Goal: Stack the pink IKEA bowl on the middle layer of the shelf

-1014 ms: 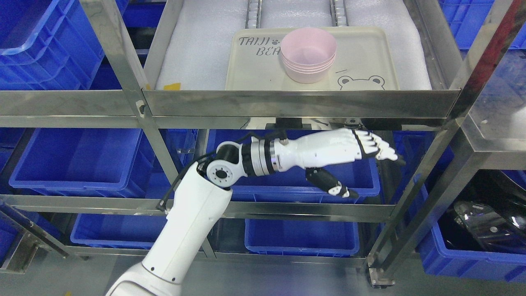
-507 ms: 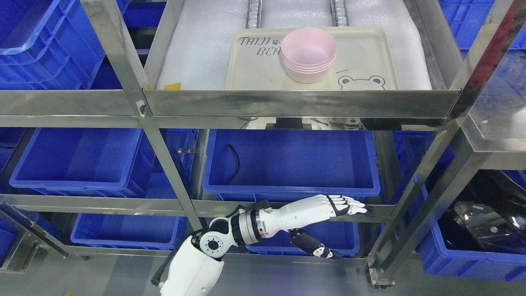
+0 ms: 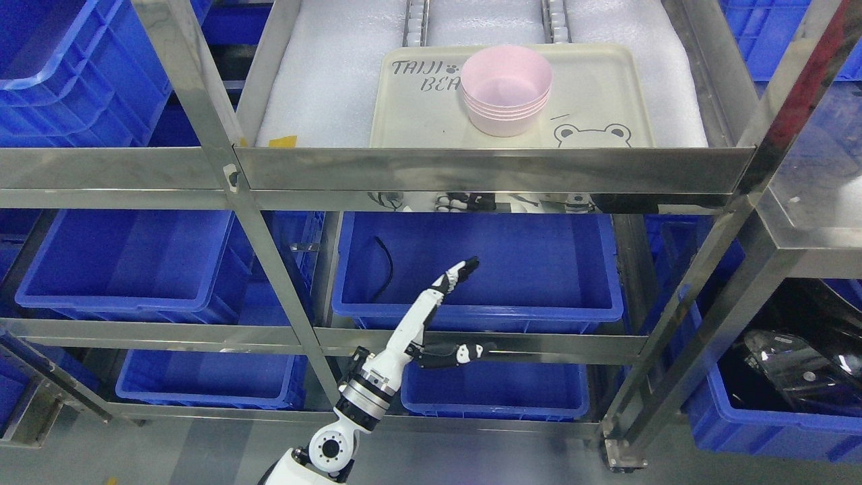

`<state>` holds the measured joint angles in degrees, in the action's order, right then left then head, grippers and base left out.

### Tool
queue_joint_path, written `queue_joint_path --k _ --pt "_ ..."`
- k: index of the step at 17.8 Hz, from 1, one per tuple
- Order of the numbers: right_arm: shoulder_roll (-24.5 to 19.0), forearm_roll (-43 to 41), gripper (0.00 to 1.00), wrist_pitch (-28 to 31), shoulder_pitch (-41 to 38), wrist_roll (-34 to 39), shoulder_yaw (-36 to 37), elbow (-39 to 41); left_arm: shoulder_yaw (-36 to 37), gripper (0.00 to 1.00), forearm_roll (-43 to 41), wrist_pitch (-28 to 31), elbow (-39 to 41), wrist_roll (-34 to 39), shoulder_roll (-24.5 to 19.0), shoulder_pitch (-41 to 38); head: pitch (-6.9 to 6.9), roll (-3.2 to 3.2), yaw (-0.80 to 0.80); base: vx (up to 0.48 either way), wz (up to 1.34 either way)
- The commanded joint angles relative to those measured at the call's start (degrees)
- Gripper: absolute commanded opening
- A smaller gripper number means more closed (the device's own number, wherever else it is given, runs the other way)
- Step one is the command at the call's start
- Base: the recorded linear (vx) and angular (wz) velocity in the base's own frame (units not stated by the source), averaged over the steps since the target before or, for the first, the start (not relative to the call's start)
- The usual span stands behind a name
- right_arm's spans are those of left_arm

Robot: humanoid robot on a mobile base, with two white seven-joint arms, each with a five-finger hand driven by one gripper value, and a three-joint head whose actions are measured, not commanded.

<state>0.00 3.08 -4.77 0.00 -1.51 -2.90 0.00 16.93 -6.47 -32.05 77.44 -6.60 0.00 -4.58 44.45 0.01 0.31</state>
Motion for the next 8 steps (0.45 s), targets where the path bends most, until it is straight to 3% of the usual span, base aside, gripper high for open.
queue_joint_path --k 1,8 --pt "1.0 0.0 1.0 0.02 -1.32 0.01 0.0 1.0 -2.69 0.99 3.22 1.82 6.39 5.9 -1.0 -7.53 0.0 0.0 0.0 0.0 0.0" --pt "1.0 0.0 1.0 0.02 -1.32 0.01 0.0 1.0 -3.22 1.0 4.71 4.72 10.09 11.43 -1.0 -11.41 0.0 0.0 0.0 0.0 0.0"
